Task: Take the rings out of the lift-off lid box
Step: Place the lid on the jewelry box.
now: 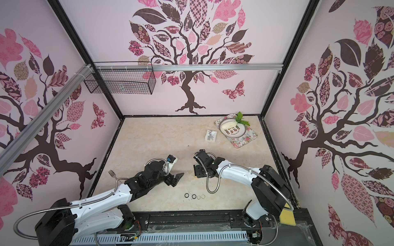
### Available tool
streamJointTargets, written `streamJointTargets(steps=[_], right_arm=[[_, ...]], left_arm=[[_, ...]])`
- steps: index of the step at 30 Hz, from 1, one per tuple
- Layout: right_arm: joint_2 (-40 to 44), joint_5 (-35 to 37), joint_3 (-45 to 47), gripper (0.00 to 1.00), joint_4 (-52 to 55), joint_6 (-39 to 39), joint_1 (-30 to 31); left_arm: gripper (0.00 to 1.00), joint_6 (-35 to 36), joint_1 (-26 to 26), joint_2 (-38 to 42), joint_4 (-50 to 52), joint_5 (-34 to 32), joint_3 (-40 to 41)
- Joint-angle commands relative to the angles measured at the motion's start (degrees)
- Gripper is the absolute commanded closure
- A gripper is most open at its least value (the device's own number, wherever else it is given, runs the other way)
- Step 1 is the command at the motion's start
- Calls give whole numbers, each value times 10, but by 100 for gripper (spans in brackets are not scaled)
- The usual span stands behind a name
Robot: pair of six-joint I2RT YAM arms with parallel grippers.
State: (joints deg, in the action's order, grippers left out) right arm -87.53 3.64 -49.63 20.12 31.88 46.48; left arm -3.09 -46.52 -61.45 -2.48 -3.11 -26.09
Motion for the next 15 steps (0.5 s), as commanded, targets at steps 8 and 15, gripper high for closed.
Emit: streamJointTargets(steps=[8,15], right_arm=[[-31,34,-26,55,-18,48,17],[-38,45,-43,55,-7,48,20]], left_arm=[[2,-1,2,-1,-33,17,20],[2,-2,2,1,-40,20,26]])
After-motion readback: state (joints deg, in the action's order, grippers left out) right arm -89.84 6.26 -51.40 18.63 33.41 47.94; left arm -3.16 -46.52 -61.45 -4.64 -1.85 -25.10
